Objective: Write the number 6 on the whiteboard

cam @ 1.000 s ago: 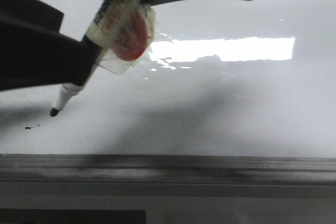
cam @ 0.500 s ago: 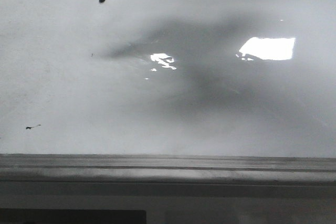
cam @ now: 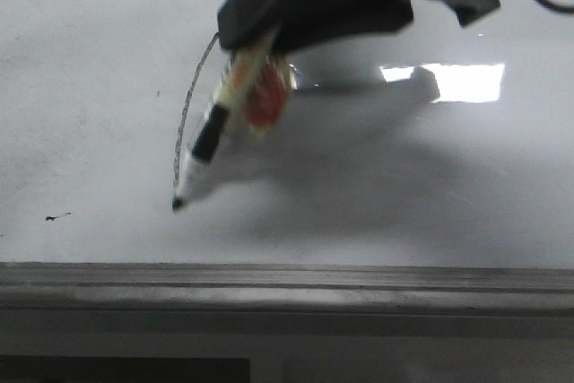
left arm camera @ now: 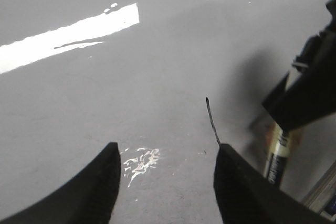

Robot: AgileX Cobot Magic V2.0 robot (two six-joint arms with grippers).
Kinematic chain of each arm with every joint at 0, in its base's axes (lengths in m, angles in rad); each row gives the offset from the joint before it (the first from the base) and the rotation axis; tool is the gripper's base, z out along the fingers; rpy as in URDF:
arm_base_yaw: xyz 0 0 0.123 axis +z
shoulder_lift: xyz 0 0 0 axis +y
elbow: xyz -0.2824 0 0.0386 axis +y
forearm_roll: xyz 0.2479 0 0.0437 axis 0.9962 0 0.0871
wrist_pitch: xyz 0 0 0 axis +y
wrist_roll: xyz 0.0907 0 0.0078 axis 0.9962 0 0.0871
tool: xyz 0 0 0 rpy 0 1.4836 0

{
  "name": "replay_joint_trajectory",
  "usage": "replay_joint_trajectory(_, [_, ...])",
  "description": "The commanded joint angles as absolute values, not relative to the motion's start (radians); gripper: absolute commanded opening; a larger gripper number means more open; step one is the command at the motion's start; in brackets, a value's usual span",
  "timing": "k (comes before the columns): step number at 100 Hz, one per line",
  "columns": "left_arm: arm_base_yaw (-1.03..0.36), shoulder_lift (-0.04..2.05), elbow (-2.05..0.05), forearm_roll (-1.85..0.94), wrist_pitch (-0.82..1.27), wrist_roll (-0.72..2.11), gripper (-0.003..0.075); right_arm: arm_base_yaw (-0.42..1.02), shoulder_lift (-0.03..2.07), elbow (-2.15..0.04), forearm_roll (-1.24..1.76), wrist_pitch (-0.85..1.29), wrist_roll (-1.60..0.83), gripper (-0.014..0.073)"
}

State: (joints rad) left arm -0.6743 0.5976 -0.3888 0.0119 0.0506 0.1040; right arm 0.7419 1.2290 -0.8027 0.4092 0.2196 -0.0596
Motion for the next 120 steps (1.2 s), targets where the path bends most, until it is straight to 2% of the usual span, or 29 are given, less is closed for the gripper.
replay_joint_trajectory(1, [-0.672,0.597,-0.421,0.0,-0.021,0.098,0.0368,0.726,1.176,-0.808,0.349,0.158,-0.079,-0.0064])
replay_joint_trajectory(14, [-0.672,0.597,-0.421,0.0,-0.021,0.098,0.0368,0.697,1.125,-0.828,0.339,0.07,-0.079,-0.0064])
replay_joint_trajectory(35, [-0.672,0.597,-0.421,0.0,-0.021,0.098,0.0368,0.733,1.225,-0.871,0.339,0.132,-0.079,-0.0064])
replay_joint_trajectory(59, [-0.68,0.597,-0.421,0.0,-0.023,0.098,0.0368,0.788,1.14,-0.874,0.341,0.139,-0.079,-0.0064])
replay_joint_trajectory(95, [-0.977,0.734,-0.421,0.028,-0.023,0.1,0.0368,0.881,1.118,-0.874,0.343,0.194,-0.079,-0.0064])
replay_joint_trajectory(120, [-1.006,0.861,-0.421,0.028,-0.105,0.1,0.0368,0.928,1.118,-0.874,0.35,0.193,-0.079,-0.0064])
